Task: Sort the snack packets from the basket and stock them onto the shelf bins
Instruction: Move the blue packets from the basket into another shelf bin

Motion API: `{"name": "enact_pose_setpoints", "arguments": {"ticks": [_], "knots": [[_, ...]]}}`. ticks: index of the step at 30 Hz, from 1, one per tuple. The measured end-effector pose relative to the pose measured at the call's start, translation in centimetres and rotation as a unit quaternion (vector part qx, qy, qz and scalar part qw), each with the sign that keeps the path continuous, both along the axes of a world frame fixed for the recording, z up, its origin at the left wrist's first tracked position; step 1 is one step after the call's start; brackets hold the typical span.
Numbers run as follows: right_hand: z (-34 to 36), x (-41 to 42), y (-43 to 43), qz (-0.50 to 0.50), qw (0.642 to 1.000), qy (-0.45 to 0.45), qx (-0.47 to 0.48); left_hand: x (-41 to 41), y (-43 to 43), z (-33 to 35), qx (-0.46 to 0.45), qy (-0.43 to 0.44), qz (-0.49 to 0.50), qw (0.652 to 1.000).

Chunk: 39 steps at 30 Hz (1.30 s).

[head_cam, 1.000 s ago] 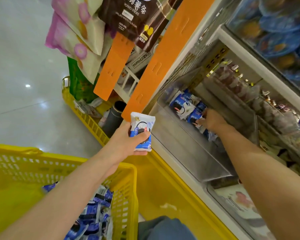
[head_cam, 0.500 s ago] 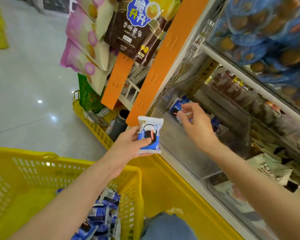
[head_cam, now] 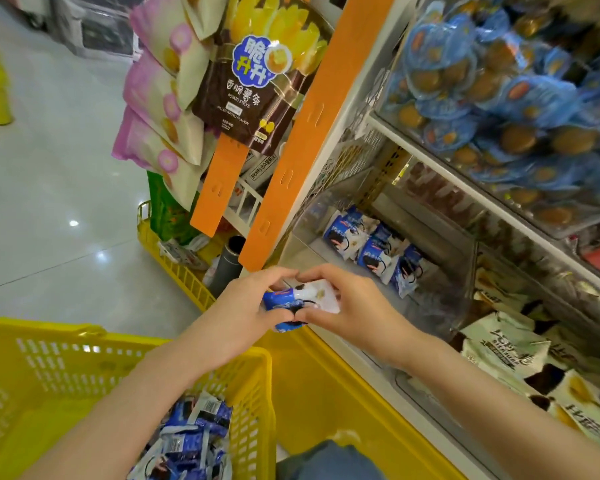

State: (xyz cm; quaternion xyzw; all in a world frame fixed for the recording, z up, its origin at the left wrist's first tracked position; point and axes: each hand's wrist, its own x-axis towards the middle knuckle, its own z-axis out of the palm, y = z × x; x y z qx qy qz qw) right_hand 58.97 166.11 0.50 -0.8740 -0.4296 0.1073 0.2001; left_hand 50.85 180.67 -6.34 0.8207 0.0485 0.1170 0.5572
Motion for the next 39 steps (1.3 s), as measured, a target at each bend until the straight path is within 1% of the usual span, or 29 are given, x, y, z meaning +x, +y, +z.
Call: {"name": "enact_pose_setpoints", "arguments": {"ticks": [2, 5, 8, 11, 14, 17, 18, 20, 23, 25, 28, 29, 31, 33, 35, 37, 39], "knots": [[0.5, 0.0, -0.2, 0.006, 1.0, 0.002, 0.005, 0.4, -0.1, 0.8, -0.006, -0.02, 0.008, 1.0], [1.6, 0.9, -0.7, -0.024, 1.0, -0.01, 0.006, 1.4, -0.4, 2.2, -0.026, -0.053, 0.02, 0.998], [2.4, 2.1, -1.6, -0.045, 0.998, -0.021, -0.026, 2.8, -1.1, 3.5, -0.001, -0.097, 0.009, 0.995], [3.1, 3.8, -2.6, -0.074, 0.995, -0.017, -0.061, 4.7, -1.8, 4.2, 0.062, -0.129, -0.002, 0.99], [3.8, 7.0, -3.8, -0.204, 0.977, -0.031, -0.049, 6.7, -1.7, 3.8, 0.153, -0.117, -0.007, 0.981], [3.5, 11.0, -4.8, -0.288, 0.95, -0.1, -0.064, 8.4, -1.2, 2.4, 0.28, -0.084, -0.009, 0.956], [3.2, 12.3, -5.2, -0.307, 0.942, -0.103, -0.084, 8.8, -1.1, 2.1, 0.308, -0.079, -0.012, 0.948], [2.2, 14.9, -6.0, -0.325, 0.93, -0.081, -0.153, 9.3, -1.0, 1.6, 0.338, -0.08, -0.02, 0.938], [0.7, 17.9, -6.2, -0.349, 0.91, -0.032, -0.22, 9.4, -0.7, 0.8, 0.341, -0.117, -0.027, 0.932], [-0.2, 19.0, -5.9, -0.367, 0.896, -0.021, -0.249, 9.5, -0.4, 0.5, 0.333, -0.141, -0.029, 0.932], [-1.4, 19.4, -5.3, -0.347, 0.883, 0.005, -0.317, 9.5, -0.2, 0.0, 0.324, -0.157, -0.035, 0.932], [-1.8, 19.4, -5.3, -0.333, 0.881, 0.005, -0.337, 9.5, -0.2, -0.1, 0.324, -0.162, -0.035, 0.932], [-2.4, 19.4, -5.4, -0.315, 0.875, -0.029, -0.367, 9.4, -0.1, -0.3, 0.319, -0.173, -0.035, 0.931], [-2.3, 19.3, -5.5, -0.317, 0.87, -0.064, -0.372, 9.4, 0.0, -0.3, 0.312, -0.186, -0.033, 0.931], [-2.1, 19.3, -5.6, -0.322, 0.866, -0.08, -0.374, 9.5, 0.1, -0.4, 0.314, -0.201, -0.028, 0.928], [-2.2, 19.4, -5.6, -0.317, 0.865, -0.077, -0.38, 9.7, 0.2, -0.6, 0.321, -0.211, -0.025, 0.923], [-2.2, 19.6, -5.5, -0.314, 0.874, -0.053, -0.368, 9.7, 0.2, -0.8, 0.325, -0.218, -0.019, 0.92]]}}
